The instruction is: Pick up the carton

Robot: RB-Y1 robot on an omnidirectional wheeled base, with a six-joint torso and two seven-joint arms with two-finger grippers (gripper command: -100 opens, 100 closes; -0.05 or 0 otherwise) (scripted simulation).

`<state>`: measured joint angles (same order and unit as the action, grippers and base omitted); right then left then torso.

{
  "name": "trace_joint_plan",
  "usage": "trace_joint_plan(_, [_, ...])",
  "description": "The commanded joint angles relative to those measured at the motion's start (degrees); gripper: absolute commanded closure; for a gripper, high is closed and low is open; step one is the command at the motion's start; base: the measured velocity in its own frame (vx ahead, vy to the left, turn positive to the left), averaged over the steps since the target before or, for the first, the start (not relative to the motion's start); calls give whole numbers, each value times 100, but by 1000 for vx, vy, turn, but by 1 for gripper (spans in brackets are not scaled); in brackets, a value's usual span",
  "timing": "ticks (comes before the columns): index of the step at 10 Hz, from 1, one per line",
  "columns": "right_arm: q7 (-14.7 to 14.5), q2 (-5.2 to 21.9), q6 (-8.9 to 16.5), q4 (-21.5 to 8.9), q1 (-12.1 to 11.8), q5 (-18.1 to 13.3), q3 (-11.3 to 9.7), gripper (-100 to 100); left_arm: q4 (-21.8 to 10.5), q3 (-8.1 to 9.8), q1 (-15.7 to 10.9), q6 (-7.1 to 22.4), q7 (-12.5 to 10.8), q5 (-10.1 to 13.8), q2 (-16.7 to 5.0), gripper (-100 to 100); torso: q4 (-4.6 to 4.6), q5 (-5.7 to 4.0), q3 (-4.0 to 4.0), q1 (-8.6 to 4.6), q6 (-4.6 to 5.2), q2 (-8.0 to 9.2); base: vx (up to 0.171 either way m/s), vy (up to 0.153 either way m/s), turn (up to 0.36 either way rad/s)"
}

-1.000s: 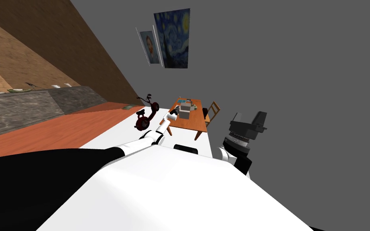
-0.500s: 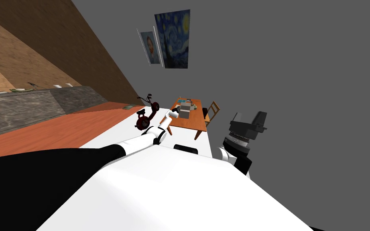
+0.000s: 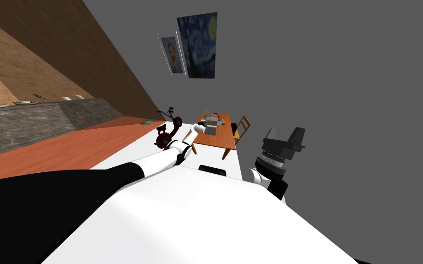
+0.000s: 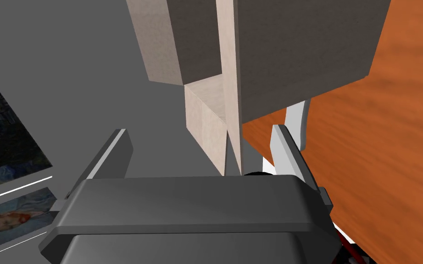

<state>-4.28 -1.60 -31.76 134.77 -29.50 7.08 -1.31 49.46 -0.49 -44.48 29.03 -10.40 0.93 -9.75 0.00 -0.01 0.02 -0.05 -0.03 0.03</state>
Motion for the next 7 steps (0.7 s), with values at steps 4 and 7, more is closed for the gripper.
trace_joint_plan(4, [0, 0, 0, 0, 0, 0, 0, 0, -739, 47, -666, 482, -93, 99, -16, -100, -1, -1, -1, -3, 0, -2, -5, -17, 0])
trace_joint_plan(7, [0, 0, 0, 0, 0, 0, 0, 0, -1164, 77, -991, 715, -141, 177, -30, -100, -2, -2, -6, -7, 0, -11, 18, -23, -5])
